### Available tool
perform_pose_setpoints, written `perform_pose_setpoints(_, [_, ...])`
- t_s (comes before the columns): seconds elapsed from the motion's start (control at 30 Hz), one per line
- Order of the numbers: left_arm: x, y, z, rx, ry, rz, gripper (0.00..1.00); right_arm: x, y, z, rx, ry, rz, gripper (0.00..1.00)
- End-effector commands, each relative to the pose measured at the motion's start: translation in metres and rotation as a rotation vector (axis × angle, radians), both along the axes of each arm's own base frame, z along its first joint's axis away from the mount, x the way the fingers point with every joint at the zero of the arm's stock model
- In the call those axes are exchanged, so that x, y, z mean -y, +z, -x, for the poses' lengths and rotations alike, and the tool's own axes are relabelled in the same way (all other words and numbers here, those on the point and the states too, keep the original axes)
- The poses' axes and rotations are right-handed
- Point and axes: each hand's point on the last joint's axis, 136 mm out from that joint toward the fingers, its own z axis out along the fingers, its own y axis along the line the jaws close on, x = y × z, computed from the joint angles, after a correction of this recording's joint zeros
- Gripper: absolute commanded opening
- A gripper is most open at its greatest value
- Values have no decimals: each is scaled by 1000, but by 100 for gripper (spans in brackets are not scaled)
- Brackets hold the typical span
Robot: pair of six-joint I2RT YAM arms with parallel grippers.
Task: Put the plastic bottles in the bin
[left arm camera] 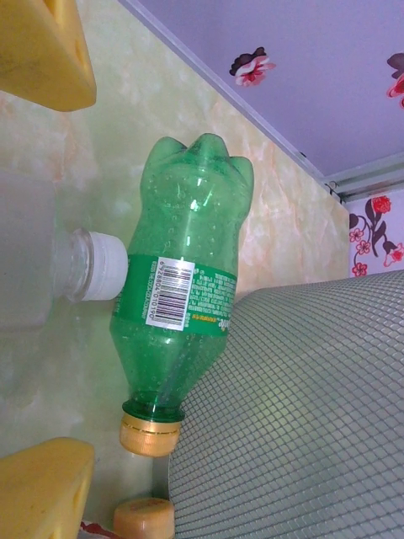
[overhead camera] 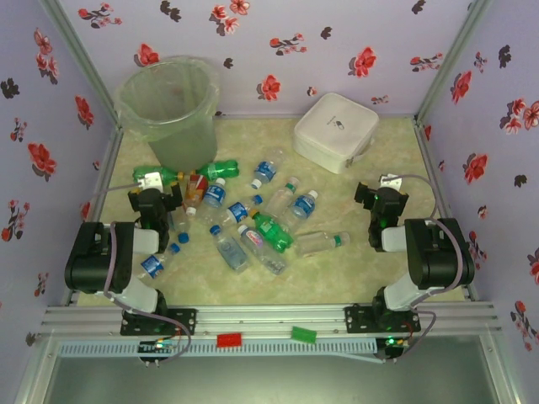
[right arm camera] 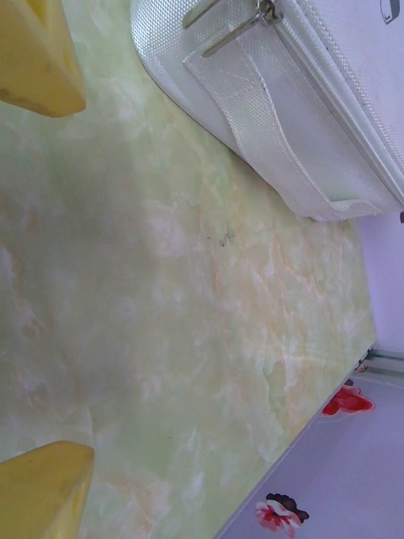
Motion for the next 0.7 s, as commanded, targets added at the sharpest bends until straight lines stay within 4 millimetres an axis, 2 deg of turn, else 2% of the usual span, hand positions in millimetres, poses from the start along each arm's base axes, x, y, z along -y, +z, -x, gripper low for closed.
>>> perform_pose_setpoints(0.0, [-3,4,-2,17,8,11,100,-1,6,-6,15,8,-1,99])
perform_pose_setpoints(0.27, [-4,6,0,30,17,10,100,0,8,-5,22,6,2,99])
perform_pose_setpoints(0.4, [-5,17,8,71,18,14,100,3,20,0,44,-13,4,99])
perform_pose_setpoints(0.53, [-6,41,19,129,55,-14,100,9,50,13,76,-54,7,99])
perform_pose_setpoints(0.67, [-7,80,35,154,99,10,100,10,97,23,116,-99,-98,100])
